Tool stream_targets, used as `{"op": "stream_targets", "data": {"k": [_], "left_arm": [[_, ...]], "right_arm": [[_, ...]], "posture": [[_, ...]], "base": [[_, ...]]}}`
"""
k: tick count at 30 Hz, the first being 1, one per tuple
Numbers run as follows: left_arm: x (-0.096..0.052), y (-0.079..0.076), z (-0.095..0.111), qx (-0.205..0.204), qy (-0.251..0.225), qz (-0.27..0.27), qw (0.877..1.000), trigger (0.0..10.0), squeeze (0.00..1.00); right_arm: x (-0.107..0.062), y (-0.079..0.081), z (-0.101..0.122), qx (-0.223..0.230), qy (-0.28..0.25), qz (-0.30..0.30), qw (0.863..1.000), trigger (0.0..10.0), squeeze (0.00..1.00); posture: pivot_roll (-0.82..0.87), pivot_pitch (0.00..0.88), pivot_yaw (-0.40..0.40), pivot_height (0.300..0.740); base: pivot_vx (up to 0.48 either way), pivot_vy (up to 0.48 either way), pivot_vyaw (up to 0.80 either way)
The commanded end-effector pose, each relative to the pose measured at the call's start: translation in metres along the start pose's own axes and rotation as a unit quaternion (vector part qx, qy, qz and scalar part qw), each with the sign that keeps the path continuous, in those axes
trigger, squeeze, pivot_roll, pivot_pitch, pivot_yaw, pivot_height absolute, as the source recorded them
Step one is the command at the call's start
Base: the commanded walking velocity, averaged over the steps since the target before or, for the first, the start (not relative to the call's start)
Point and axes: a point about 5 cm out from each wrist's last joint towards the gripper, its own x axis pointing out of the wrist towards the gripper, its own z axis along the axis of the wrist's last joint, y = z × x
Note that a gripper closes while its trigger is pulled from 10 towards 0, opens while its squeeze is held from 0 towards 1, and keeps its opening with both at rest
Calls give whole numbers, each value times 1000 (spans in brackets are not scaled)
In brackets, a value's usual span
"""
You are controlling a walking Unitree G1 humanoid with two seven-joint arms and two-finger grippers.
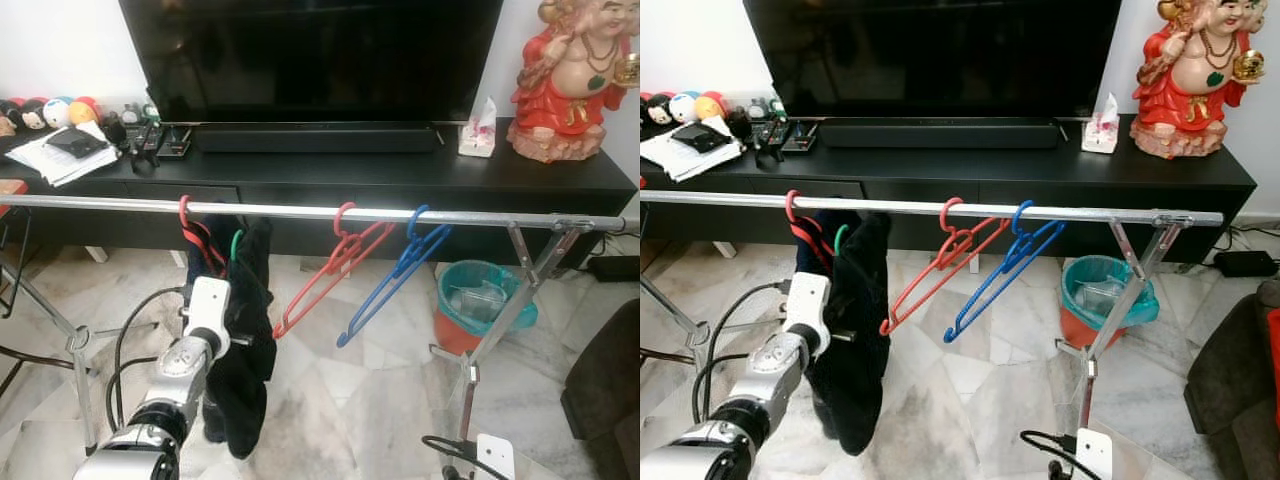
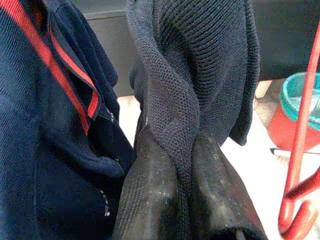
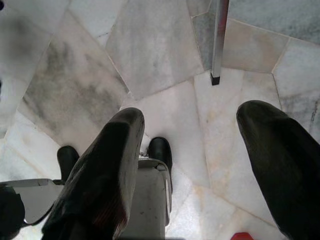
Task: Hang hanger
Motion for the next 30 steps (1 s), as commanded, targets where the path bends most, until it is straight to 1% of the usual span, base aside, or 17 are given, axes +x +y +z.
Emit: {"op": "stream_targets", "data": {"k": [1, 2, 5, 7, 8, 15, 19, 20, 21, 22, 24, 25, 26, 28, 30], "left_arm": [[5, 1, 11, 8, -11, 9, 1000, 10000, 0], [6, 1, 11, 8, -8, 17, 1000, 10000, 0], [7, 2, 12, 9, -9, 22, 1000, 10000, 0], [8, 2, 16, 3, -17, 31, 999, 10000, 0], [8, 2, 17, 3, -20, 31, 999, 10000, 0], [9, 3, 19, 0, -25, 34, 999, 10000, 0], [9, 3, 19, -1, -29, 35, 999, 10000, 0], [9, 3, 20, -1, -31, 37, 999, 10000, 0], [9, 3, 20, -1, -31, 37, 999, 10000, 0], [9, 3, 21, -3, -34, 37, 999, 10000, 0], [9, 3, 21, -3, -35, 37, 999, 10000, 0], [9, 3, 21, -3, -35, 37, 999, 10000, 0], [9, 2, 22, -3, -36, 36, 999, 10000, 0], [9, 2, 22, -3, -37, 35, 999, 10000, 0], [9, 2, 22, -4, -38, 36, 999, 10000, 0]], "right_arm": [[-2, -6, -6, 2, 6, -5, 1000, 10000, 0], [-3, -11, -8, 4, 7, -7, 1000, 10000, 0], [-3, -15, -10, 5, 7, -9, 1000, 10000, 0], [-5, -22, -12, 8, 6, -12, 1000, 10000, 0], [-5, -23, -12, 8, 6, -13, 1000, 10000, 0], [-6, -22, -14, 8, 7, -13, 1000, 10000, 0], [-4, -11, -14, 7, 8, -8, 1000, 10000, 0], [-3, -3, -12, 6, 7, -4, 1000, 10000, 0], [-3, -3, -12, 6, 7, -4, 1000, 10000, 0], [-2, 7, -9, 5, 5, 0, 1000, 10000, 0], [-1, 14, -7, 4, 3, 4, 1000, 10000, 0], [-1, 14, -7, 4, 3, 4, 1000, 10000, 0], [0, 24, -4, 3, 2, 9, 1000, 10000, 0], [1, 33, -2, 1, 1, 14, 1000, 10000, 0], [1, 37, 0, -3, 0, 16, 1000, 10000, 0]], "posture": [[-24, 0, 41, 740], [-25, 0, 41, 740], [-28, 0, 43, 740], [-23, 0, 40, 740], [-24, 0, 40, 740], [-20, 0, 40, 740], [-19, 0, 39, 740], [-19, 0, 39, 740], [-19, 0, 39, 740], [-20, 0, 39, 740], [-20, 0, 38, 740], [-20, 0, 38, 740], [-22, 0, 40, 740], [-22, 0, 40, 740], [-21, 0, 38, 740]], "base": [[0, 0, 0], [0, 0, 0], [0, 0, 0], [0, 0, 0], [0, 0, 0], [0, 0, 0], [0, 0, 0], [0, 0, 0], [0, 0, 0], [244, 0, 0], [244, 0, 0], [244, 0, 0], [251, 0, 0], [262, 0, 0], [285, 0, 0]]}}
